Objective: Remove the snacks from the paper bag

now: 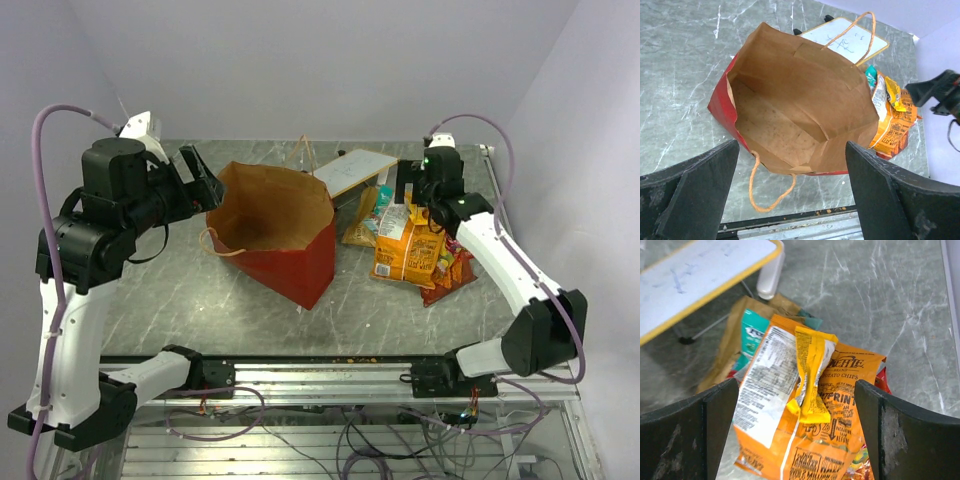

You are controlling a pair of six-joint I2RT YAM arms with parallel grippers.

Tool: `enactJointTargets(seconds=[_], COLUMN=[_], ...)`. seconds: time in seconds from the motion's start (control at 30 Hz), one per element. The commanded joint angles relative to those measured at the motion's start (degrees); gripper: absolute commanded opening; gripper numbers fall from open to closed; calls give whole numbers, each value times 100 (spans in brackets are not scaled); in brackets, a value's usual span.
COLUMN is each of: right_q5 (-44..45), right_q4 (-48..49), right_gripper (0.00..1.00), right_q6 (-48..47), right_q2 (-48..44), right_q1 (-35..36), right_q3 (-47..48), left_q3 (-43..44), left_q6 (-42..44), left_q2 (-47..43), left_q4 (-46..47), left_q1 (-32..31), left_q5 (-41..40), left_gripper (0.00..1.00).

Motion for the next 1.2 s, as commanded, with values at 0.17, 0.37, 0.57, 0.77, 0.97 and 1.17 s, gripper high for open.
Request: enactJointTargets(seconds=[0.17,0.37,0.57,0.77,0.97,1.17], right_q5=[-1182,-947,-972,-993,-979,-863], right_q4=[-1403,-2419,-3790,-4480,-4681,-4636], right_gripper=[100,100,100,100,100,100], right_q6=[631,981,1337,1359,1495,1520], right_q2=[-1451,-2534,-2674,-2609,-2643,-2681], right_q1=[-16,-18,-17,-24,-21,-24], right_q3=[457,1313,3204,4459,4866,4841], left_q3=[-69,506,1061,1176,1333,1546], left_q6=[-17,74,105,37,35,-198], left_q2=[-27,-82,-344,-943,-1182,-1078], left_q4=[258,289,267,414,360,250], left_q1=[38,38,38,38,33,38], left_q5=[141,249,413,225,-7,6], left_gripper=[97,98,98,99,100,99])
